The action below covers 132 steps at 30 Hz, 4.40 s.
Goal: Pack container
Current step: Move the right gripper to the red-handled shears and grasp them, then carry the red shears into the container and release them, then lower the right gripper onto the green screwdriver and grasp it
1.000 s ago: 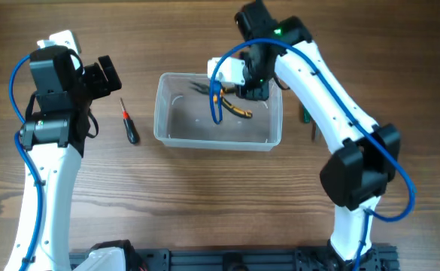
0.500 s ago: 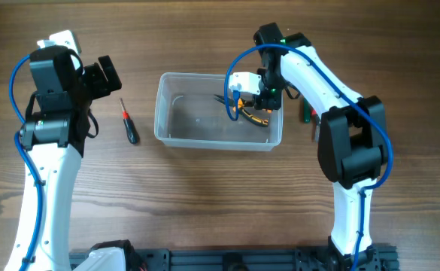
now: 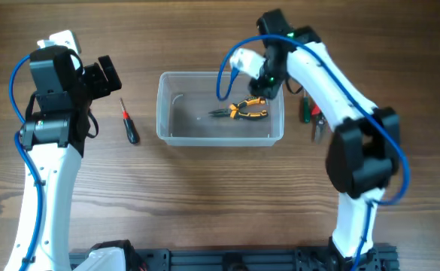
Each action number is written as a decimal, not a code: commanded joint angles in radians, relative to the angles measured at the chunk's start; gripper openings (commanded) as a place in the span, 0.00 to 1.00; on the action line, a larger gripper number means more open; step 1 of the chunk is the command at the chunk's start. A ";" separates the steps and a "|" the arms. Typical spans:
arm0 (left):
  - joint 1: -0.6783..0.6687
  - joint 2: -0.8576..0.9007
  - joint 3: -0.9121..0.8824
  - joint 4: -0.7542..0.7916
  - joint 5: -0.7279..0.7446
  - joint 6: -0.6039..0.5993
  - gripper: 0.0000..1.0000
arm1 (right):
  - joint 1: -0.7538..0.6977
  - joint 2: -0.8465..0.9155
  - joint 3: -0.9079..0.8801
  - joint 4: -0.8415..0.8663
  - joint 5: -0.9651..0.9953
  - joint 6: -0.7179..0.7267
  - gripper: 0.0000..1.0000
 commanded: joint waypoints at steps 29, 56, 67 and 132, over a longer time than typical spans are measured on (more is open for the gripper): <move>0.005 0.002 0.020 0.002 -0.010 0.023 1.00 | -0.547 -0.111 -0.370 0.170 -0.048 0.845 0.53; 0.005 0.002 0.020 0.002 -0.010 0.023 1.00 | -0.457 0.068 -0.370 0.262 0.145 0.826 0.05; 0.005 0.002 0.020 0.002 -0.010 0.023 1.00 | -0.455 -0.028 -0.040 0.014 0.072 0.806 0.04; 0.005 0.002 0.020 0.002 -0.010 0.023 1.00 | -0.333 -0.031 -0.042 -0.040 0.095 1.020 0.16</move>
